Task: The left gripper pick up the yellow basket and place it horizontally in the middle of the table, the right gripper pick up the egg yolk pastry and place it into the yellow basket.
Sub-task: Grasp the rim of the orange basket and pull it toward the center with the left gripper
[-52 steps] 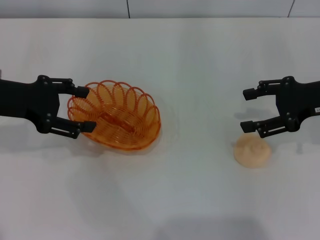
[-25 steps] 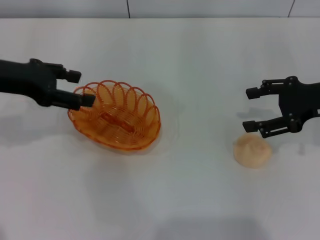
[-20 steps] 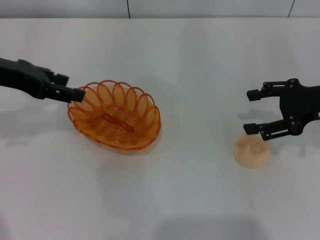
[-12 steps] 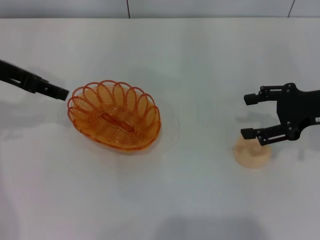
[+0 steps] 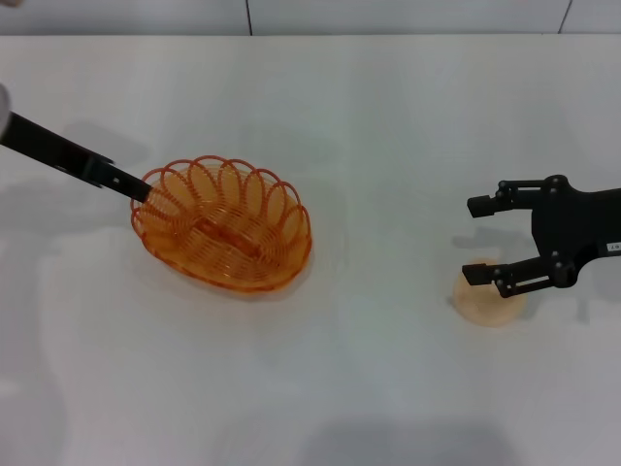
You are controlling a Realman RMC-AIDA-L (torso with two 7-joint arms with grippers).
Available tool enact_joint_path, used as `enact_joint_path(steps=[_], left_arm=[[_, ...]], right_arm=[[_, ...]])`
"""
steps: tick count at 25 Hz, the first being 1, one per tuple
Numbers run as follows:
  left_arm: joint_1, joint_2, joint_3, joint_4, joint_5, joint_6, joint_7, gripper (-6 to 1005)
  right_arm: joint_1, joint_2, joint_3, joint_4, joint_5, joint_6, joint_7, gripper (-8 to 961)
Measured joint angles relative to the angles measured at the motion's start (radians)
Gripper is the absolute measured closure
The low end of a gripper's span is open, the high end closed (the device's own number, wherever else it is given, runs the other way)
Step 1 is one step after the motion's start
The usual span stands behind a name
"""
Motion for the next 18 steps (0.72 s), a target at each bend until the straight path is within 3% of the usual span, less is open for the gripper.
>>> enact_joint_path(steps=[5,13,18], left_arm=[[-0.022,-0.011,0.054,-0.076,0.005,-0.079,-0.006,282],[-0.03,-0.025,0.062,-0.12,0.007,-0.145,0.002,287],[-0.034,-0.032,0.075,-0.149,0.014,-0.178,0.008,360]], right_arm=[[0.0,0.002,0.0,0.001,0.0,0.0,-0.002,111],[-0.01,0.003,0.0,0.002,0.0,0.0,-0.002,111],[-0.012,0.003,0.001,0.002,0.0,0.0,-0.002,111]])
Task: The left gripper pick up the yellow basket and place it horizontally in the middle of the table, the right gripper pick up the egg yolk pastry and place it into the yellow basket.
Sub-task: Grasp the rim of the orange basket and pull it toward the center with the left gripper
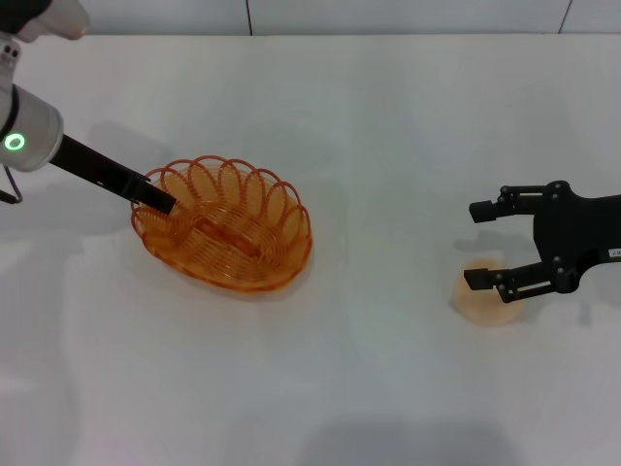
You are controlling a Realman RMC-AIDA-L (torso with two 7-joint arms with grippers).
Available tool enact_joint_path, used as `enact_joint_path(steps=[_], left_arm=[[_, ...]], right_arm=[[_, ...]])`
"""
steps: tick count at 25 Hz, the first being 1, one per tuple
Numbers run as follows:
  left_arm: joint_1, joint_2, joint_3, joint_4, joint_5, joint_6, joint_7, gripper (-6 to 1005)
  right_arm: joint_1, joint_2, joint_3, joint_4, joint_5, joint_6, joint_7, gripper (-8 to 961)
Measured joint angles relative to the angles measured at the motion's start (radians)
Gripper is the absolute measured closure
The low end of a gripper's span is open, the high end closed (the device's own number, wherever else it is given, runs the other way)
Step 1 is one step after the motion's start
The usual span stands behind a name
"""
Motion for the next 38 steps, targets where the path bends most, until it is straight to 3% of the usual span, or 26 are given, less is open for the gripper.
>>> enact_joint_path(steps=[3,8,19,28,38], left_arm=[[-0.003,-0.006,0.0,-0.003,0.012,-0.007,0.0,404],[-0.003,-0.02,0.001,-0.003,0.015,-0.029,0.001,643],[-0.001,-0.035,0.001,-0.003,0.007,-0.058,0.003,861],[0.037,-0.075,0.009,0.114,-0.042,-0.016,-0.089,889],[0.053,-0.074,0.034,0.145,-0.175,0.058,-0.376,916]], right_arm=[[-0.001,0.0,0.002,0.0,0.0,0.0,0.0,111],[-0.003,0.0,0.003,-0.002,0.0,-0.001,-0.001,111],[-0.015,0.0,0.007,-0.011,0.001,-0.002,-0.003,112],[-0.028,-0.005,0.026,-0.028,0.003,-0.002,-0.012,112],[-0.055,-0.018,0.082,-0.062,0.003,0.004,-0.04,112]])
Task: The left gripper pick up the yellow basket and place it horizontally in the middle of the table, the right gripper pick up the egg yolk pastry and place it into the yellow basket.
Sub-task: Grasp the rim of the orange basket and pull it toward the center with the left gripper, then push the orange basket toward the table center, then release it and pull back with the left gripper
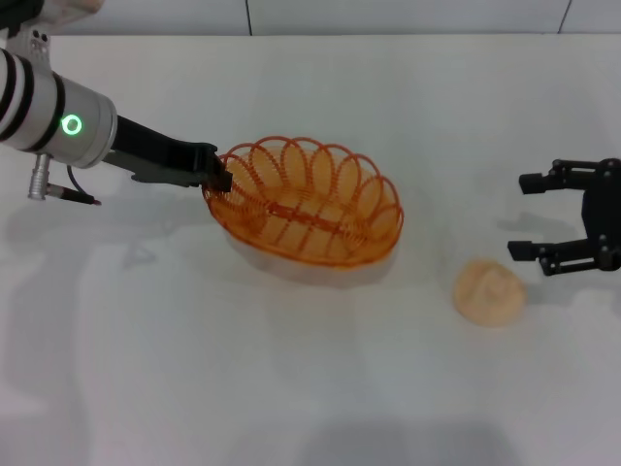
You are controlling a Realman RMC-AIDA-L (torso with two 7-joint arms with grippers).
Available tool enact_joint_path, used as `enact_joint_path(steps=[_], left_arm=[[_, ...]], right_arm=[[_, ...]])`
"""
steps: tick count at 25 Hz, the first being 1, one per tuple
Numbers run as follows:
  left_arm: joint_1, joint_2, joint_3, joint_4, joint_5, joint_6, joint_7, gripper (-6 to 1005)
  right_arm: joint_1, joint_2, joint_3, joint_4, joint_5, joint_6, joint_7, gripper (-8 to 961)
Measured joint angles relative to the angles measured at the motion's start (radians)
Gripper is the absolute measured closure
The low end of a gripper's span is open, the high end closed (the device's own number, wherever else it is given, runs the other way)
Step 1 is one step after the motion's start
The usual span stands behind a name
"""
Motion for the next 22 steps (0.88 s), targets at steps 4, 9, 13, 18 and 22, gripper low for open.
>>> enact_joint_path(steps=[4,9,13,18,22], left_arm=[[0.0,-0.001,0.006,-0.004,-0.001,0.006,-0.116,917],[0.01,-0.005,0.026,-0.01,-0.035,-0.011,-0.237,918],[0.026,-0.007,0.045,-0.029,-0.096,-0.044,-0.281,919],[0.019,-0.009,0.071,-0.122,-0.159,-0.099,-0.283,921],[0.017,-0.006,0.105,-0.147,-0.202,-0.134,-0.283,921]], right_arm=[[-0.007,-0.007,0.008,-0.017,0.0,-0.001,-0.003,111],[-0.017,-0.009,0.007,-0.041,0.0,-0.006,-0.005,111],[-0.018,-0.014,0.007,-0.043,-0.001,-0.007,-0.01,111],[-0.018,-0.017,0.002,-0.043,-0.002,-0.009,-0.021,112],[-0.02,-0.017,0.001,-0.044,-0.006,-0.009,-0.022,111]])
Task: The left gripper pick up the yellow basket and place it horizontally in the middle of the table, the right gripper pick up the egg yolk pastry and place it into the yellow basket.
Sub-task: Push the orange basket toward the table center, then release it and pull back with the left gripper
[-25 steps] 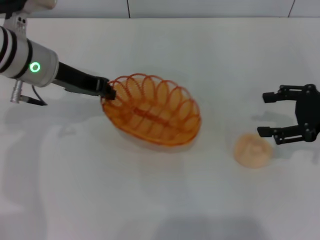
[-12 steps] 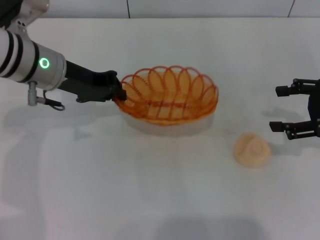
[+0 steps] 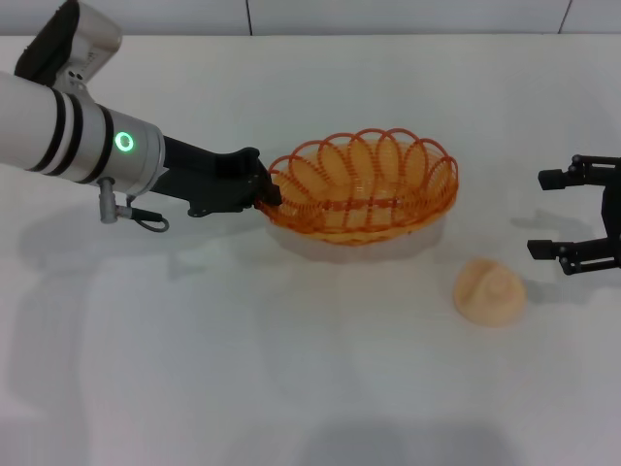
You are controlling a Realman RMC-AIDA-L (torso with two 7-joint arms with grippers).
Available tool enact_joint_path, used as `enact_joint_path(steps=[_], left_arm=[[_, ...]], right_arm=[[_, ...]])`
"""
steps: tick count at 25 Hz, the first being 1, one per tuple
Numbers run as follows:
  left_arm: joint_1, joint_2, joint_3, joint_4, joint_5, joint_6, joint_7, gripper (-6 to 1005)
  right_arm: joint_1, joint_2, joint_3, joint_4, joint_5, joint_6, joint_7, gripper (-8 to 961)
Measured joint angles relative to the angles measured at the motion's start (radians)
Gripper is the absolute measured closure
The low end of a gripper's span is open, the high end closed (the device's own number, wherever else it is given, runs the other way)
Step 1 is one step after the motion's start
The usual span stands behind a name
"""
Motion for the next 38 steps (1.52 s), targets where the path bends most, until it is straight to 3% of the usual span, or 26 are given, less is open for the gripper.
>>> enact_joint_path(steps=[13,24,31,35,38], left_arm=[[-0.008,0.001,0.024,-0.027,-0.031,-0.014,-0.001,892],[-0.008,0.003,0.027,-0.03,-0.031,-0.009,0.009,686],[-0.012,0.009,0.028,-0.025,-0.023,0.015,0.029,417],[-0.007,0.036,0.01,0.017,-0.026,0.059,0.075,274],[0.013,0.053,-0.044,0.071,-0.034,0.095,0.177,271]], right_arm=[[-0.007,0.0,-0.002,0.0,-0.002,-0.009,-0.014,112],[-0.017,0.002,0.003,0.001,0.003,-0.009,-0.026,111],[-0.017,0.003,0.004,0.002,0.005,-0.006,-0.024,112],[-0.017,0.004,0.028,0.006,0.006,-0.005,-0.016,112],[-0.024,0.008,0.053,0.01,0.006,-0.011,-0.013,111]])
